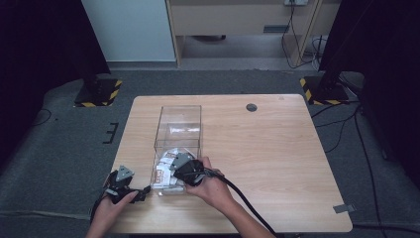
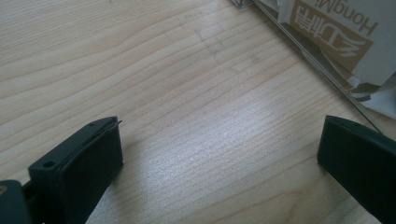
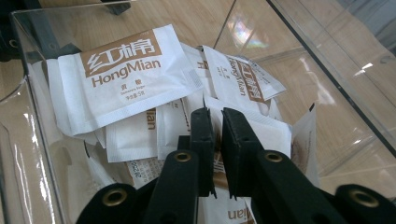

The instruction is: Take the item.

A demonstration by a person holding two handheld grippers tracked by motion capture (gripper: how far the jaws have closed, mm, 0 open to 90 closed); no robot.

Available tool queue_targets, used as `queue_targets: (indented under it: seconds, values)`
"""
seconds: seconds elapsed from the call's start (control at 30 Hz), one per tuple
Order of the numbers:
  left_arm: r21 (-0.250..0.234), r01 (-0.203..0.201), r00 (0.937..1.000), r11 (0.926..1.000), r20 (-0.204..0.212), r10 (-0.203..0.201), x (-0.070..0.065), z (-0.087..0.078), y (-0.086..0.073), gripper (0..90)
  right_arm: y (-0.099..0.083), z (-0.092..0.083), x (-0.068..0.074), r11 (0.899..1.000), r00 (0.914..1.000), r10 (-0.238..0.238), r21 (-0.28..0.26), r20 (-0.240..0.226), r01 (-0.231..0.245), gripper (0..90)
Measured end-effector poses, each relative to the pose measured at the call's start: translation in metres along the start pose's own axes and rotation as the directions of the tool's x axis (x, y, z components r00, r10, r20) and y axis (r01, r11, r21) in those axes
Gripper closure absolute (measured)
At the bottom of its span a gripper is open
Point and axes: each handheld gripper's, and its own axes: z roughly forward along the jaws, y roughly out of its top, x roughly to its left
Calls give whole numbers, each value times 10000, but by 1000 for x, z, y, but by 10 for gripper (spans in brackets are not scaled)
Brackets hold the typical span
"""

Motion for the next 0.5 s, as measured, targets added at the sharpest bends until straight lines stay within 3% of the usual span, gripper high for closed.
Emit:
queue_targets:
  seconds: [0.5]
  values:
    - [-3,2,10000,10000,0,-2,0,0,0,0,1,-5,-4,9992,9993,130,-383,-359,-144,895]
